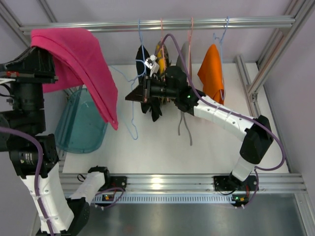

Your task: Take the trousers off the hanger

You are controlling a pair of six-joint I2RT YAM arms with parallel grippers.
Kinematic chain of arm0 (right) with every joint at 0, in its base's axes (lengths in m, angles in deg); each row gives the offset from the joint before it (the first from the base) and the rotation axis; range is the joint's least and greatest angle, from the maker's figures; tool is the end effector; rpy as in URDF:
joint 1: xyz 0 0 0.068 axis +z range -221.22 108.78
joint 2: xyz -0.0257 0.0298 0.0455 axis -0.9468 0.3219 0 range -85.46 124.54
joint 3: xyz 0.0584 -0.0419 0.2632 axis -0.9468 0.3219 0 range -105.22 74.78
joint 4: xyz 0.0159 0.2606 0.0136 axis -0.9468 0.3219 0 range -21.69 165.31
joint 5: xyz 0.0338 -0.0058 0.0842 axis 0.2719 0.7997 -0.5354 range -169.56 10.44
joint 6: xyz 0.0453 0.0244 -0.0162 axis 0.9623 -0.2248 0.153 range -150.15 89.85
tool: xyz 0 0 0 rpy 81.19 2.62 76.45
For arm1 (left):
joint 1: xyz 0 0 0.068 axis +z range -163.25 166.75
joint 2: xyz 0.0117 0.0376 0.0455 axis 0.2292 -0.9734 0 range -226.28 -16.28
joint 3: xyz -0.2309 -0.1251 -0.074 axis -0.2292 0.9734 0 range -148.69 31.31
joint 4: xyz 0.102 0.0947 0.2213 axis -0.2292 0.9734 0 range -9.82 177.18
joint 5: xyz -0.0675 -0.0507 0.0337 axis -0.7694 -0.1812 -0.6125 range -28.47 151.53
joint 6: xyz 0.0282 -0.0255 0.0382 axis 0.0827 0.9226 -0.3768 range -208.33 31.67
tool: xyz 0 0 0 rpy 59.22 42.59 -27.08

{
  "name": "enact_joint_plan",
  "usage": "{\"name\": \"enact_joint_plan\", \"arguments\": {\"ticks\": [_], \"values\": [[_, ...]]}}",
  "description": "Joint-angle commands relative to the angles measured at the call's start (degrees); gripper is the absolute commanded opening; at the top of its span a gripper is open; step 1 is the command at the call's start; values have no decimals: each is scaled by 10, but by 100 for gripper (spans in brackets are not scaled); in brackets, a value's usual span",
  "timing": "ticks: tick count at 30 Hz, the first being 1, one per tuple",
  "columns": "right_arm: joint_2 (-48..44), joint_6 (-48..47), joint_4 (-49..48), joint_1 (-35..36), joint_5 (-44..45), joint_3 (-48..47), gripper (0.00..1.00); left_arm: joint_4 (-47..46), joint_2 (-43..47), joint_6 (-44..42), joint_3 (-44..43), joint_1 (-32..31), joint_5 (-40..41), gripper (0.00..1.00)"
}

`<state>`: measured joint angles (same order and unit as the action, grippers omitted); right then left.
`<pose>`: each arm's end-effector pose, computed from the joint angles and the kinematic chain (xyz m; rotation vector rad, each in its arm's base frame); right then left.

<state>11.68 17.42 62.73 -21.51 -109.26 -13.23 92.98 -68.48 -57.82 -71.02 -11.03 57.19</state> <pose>0.2508 0.3234 0.3894 -0.5014 1.8632 1.6488 0.0564 -0.0005 0.6150 -0.1934 0.9114 -0.4928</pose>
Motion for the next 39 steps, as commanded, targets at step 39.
{"name": "enact_joint_plan", "arguments": {"ticks": [39], "values": [[-161,-287,156,36,-4,-8,0,-156,102,-338,494,125,308,0]]}}
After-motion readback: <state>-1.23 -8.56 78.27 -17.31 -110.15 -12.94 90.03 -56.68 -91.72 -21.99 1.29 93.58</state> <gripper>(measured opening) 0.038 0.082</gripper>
